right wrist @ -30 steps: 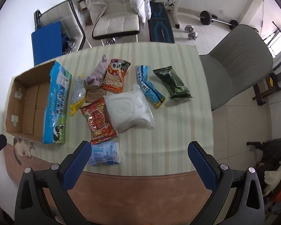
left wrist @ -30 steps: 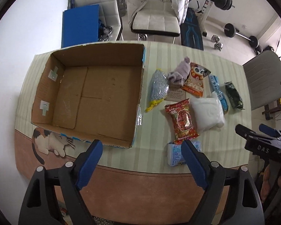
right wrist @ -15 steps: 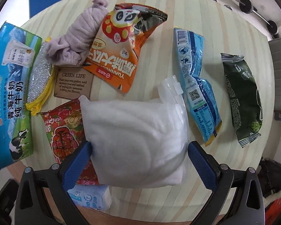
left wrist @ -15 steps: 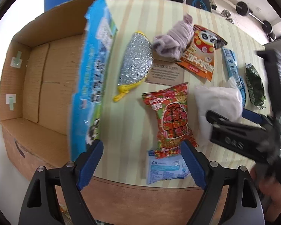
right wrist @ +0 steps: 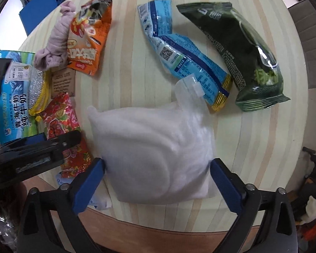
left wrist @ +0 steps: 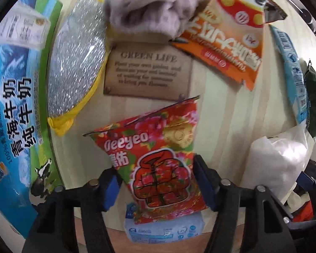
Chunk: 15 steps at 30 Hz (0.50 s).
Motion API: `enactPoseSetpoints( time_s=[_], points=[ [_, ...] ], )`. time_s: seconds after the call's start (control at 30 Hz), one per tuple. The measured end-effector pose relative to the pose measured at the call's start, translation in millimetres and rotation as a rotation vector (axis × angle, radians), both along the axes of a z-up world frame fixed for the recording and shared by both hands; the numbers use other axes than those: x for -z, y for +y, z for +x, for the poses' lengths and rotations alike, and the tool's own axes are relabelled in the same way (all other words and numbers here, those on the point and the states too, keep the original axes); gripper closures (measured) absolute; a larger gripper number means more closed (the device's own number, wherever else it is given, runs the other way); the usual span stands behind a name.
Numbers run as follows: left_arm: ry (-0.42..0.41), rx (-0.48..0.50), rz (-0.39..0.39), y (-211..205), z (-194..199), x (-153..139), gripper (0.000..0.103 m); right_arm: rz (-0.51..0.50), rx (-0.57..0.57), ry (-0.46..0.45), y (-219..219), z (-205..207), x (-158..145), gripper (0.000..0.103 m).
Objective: Organize soft objects
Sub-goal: 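Grasp the red Deeyeo bag with left gripper while right gripper grasps the white soft bag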
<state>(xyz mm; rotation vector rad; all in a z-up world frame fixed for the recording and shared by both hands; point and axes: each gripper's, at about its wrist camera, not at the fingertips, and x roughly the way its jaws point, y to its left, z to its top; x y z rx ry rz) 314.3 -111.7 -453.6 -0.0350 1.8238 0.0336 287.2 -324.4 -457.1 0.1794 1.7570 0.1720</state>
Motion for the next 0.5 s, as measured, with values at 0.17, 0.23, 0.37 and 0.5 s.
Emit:
enactPoseSetpoints(
  time_s=[0.17,0.23,0.37,0.5],
  points=[
    [-0.036,0.018,0.031,-3.1,-10.6,-4.7,0.059,-0.036,-0.047,-0.048,12.9,3.9,6.7,0.002],
    [-0.058,0.038,0.055,-3.2,-19.3,-16.8,0.06,-0.053,-0.061,-0.078,35.7,6.4,13.2,0.008],
    [-0.114,0.067,0.064,-7.6,-30.7,-43.0,0.06,-0.038,-0.044,-0.13,33.9,-2.4,-1.7,0.027],
    [-0.171,0.063,0.048,-8.9,-34.1,-76.1,0.06,0.041,0.044,-0.129,14.4,-7.5,-11.7,0.033]
  ],
)
